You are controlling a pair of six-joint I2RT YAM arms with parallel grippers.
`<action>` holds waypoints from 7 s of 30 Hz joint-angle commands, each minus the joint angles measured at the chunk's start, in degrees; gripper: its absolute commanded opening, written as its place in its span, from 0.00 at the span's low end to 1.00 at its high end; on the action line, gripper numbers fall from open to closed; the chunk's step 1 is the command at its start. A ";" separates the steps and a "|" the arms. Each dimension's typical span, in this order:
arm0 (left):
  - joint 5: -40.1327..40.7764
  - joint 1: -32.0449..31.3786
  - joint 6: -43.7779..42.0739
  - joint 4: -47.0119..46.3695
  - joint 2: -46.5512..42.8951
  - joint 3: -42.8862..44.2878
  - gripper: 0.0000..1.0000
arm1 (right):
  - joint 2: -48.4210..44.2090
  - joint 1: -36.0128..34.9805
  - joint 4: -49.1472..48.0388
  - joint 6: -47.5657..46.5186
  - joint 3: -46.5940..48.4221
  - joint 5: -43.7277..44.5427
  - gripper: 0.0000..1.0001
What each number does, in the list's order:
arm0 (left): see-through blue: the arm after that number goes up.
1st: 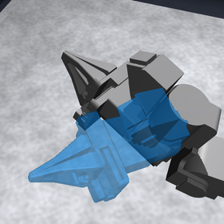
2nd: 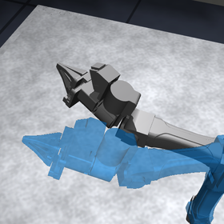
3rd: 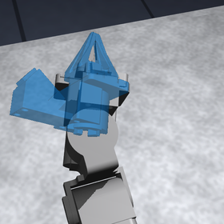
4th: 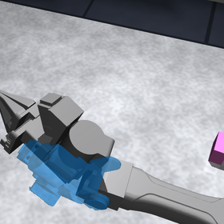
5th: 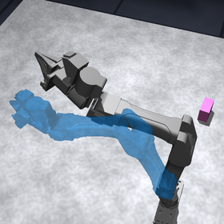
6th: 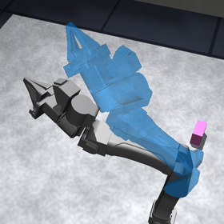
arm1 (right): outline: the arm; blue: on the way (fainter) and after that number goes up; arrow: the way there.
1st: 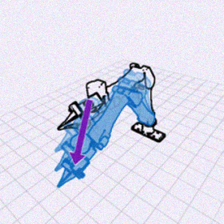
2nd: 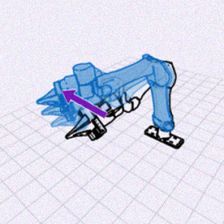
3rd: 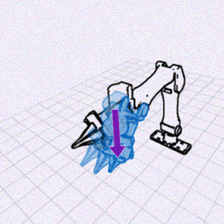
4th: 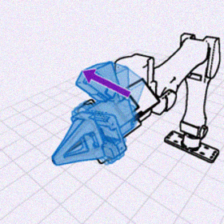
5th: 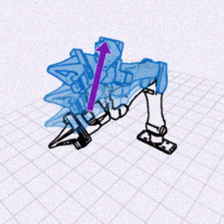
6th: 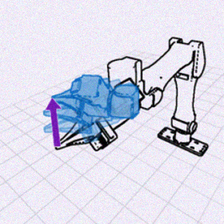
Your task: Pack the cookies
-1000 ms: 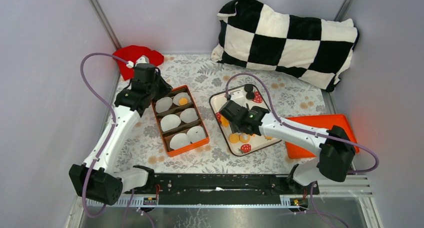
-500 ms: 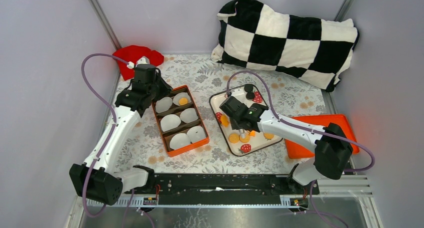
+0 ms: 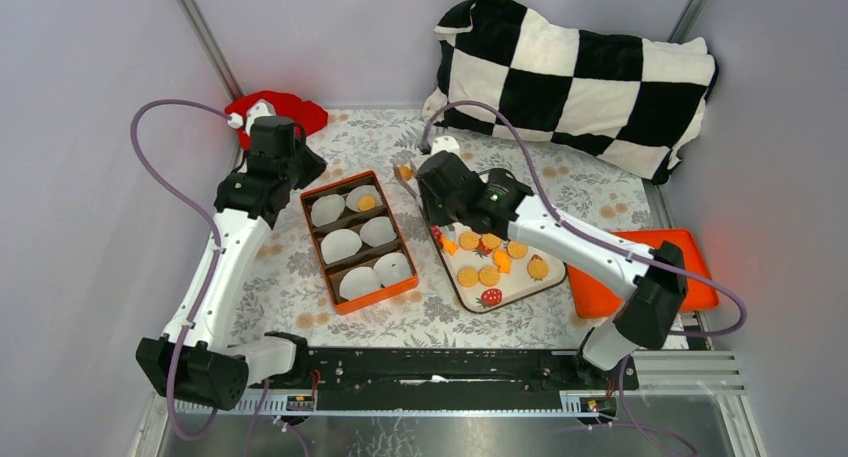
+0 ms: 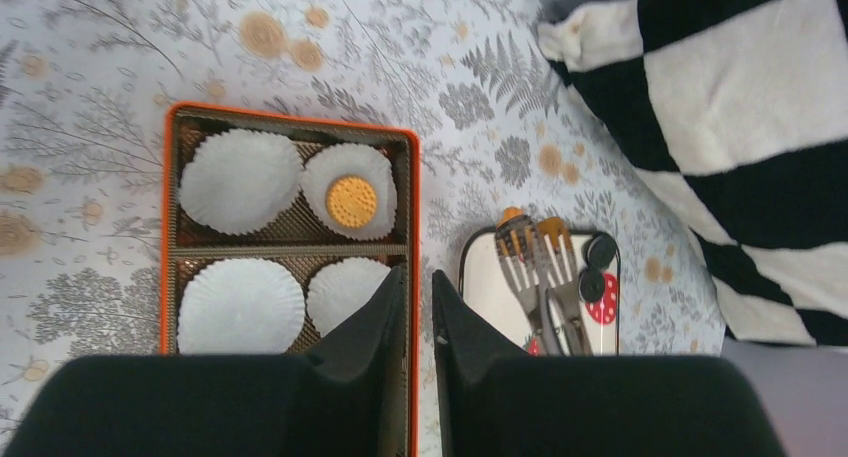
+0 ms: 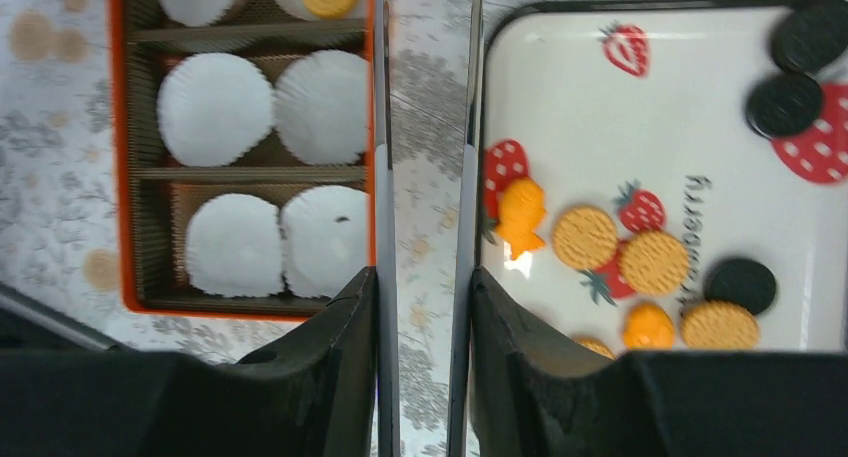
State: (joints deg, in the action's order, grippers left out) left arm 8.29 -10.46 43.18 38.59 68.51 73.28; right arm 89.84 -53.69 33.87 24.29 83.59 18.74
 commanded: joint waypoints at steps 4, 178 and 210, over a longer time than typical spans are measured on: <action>3.82 5.10 0.93 5.03 0.43 6.50 0.20 | 14.05 -3.43 0.27 -4.60 15.43 -9.15 0.11; -9.71 10.20 -6.20 0.63 -0.06 3.25 0.26 | 6.88 -12.05 4.82 -2.77 9.38 2.34 0.54; -9.33 10.25 -7.37 0.63 -2.80 1.44 0.26 | 24.66 -16.67 3.48 -1.51 12.72 -3.56 0.69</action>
State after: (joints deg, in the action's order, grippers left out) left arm -1.48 -0.69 37.50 39.46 66.54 75.18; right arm 112.44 -70.39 38.24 22.24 93.32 14.06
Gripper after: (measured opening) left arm 0.260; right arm 0.688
